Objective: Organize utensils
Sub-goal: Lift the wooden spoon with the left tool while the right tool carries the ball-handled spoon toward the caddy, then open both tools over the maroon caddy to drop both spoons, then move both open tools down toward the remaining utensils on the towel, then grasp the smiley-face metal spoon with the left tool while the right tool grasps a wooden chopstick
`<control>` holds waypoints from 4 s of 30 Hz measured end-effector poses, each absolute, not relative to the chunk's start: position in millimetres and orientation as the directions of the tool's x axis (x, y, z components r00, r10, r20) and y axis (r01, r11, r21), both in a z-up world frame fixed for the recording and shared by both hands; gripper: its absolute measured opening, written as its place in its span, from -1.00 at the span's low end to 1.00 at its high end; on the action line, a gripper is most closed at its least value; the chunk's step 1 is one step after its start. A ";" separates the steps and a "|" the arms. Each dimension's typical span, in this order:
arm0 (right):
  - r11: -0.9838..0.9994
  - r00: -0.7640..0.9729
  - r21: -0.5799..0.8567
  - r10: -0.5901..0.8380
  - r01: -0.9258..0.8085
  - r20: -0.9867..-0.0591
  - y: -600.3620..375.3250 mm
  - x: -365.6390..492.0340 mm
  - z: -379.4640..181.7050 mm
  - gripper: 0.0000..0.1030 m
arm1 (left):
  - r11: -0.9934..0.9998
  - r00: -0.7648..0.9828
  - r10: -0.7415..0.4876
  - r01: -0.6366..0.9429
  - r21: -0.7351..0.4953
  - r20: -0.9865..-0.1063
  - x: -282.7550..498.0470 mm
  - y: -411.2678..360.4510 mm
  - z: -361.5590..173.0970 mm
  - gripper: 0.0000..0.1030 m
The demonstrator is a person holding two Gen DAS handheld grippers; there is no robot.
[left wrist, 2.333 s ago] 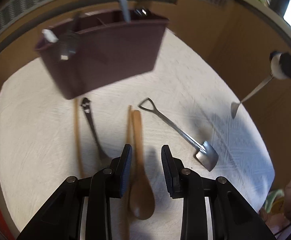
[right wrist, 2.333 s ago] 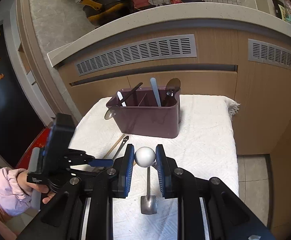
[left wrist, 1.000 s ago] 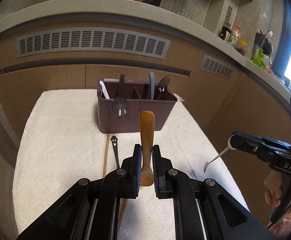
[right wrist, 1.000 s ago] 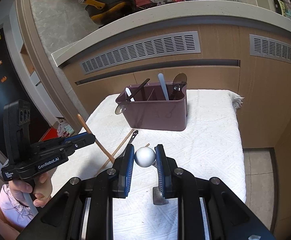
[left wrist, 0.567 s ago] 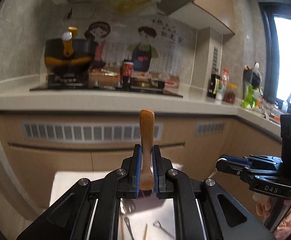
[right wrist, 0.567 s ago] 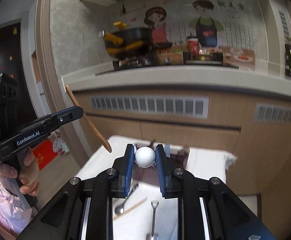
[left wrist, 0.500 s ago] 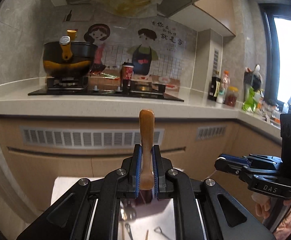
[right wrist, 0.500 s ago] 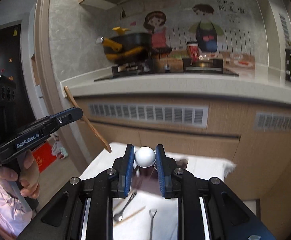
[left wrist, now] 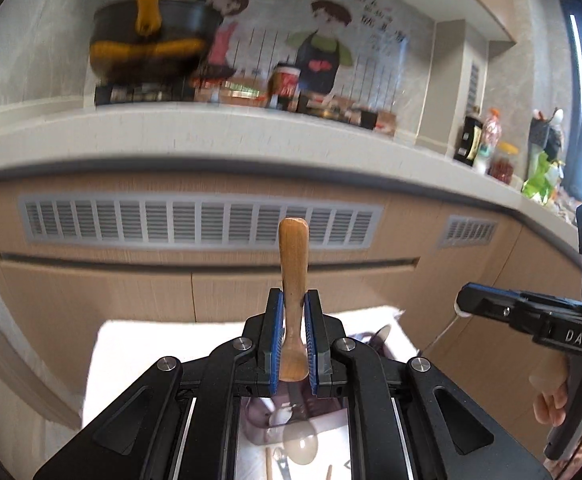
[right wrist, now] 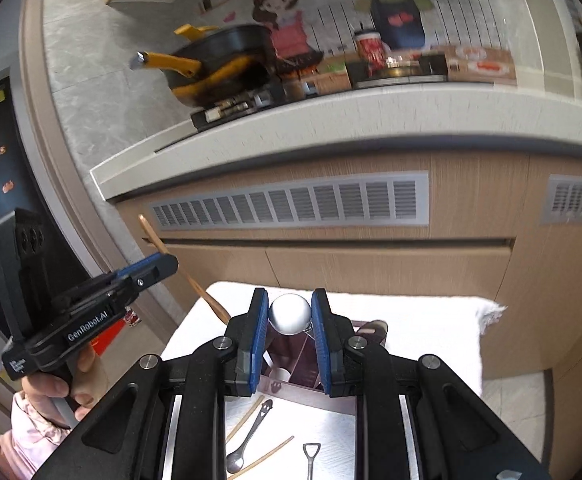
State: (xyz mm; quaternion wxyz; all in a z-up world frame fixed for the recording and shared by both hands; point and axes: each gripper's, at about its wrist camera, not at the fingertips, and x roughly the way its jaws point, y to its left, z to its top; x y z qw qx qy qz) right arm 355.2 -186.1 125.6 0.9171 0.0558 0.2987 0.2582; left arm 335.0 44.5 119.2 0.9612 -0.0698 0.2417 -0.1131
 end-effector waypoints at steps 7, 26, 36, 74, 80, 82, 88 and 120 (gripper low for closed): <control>0.860 0.644 0.296 0.507 -0.415 -0.572 -176.7 381.7 84.7 -0.62 | 0.959 0.802 -0.264 0.159 -0.233 -0.537 359.1 49.0 68.0 -0.79; 0.892 0.656 0.175 0.428 -0.416 -0.621 -174.3 370.2 35.0 -0.07 | 0.942 0.723 -0.308 0.139 -0.306 -0.619 361.9 48.6 25.2 -0.76; 0.940 0.743 0.102 0.321 -0.325 -0.587 -203.9 309.6 21.2 0.53 | 0.962 0.738 -0.248 0.113 -0.248 -0.628 283.7 53.8 21.5 -0.37; 0.862 0.449 -0.029 0.234 -0.506 -0.863 -51.0 255.2 -97.1 0.27 | 0.966 0.629 -0.120 -0.104 -0.236 -0.768 204.9 120.2 -74.1 0.43; 0.842 0.450 -0.068 0.217 -0.535 -0.866 -69.6 241.1 -94.3 0.35 | 0.969 0.607 -0.144 -0.075 -0.237 -0.782 209.9 106.6 -79.5 0.43; 0.846 0.461 -0.082 0.203 -0.527 -0.864 -84.6 239.0 -94.1 0.40 | 0.971 0.594 -0.154 -0.055 -0.231 -0.789 214.2 97.4 -81.4 0.43; 0.880 0.514 -0.107 0.168 -0.462 -0.841 -125.6 236.6 -90.3 0.40 | 0.974 0.555 -0.205 0.032 -0.226 -0.806 230.4 62.4 -81.7 0.43; 0.857 0.485 0.018 0.309 -0.515 -0.818 -142.5 246.6 -74.8 -0.27 | 0.958 0.390 -0.283 0.158 -0.240 -0.876 230.9 20.1 -83.3 -0.80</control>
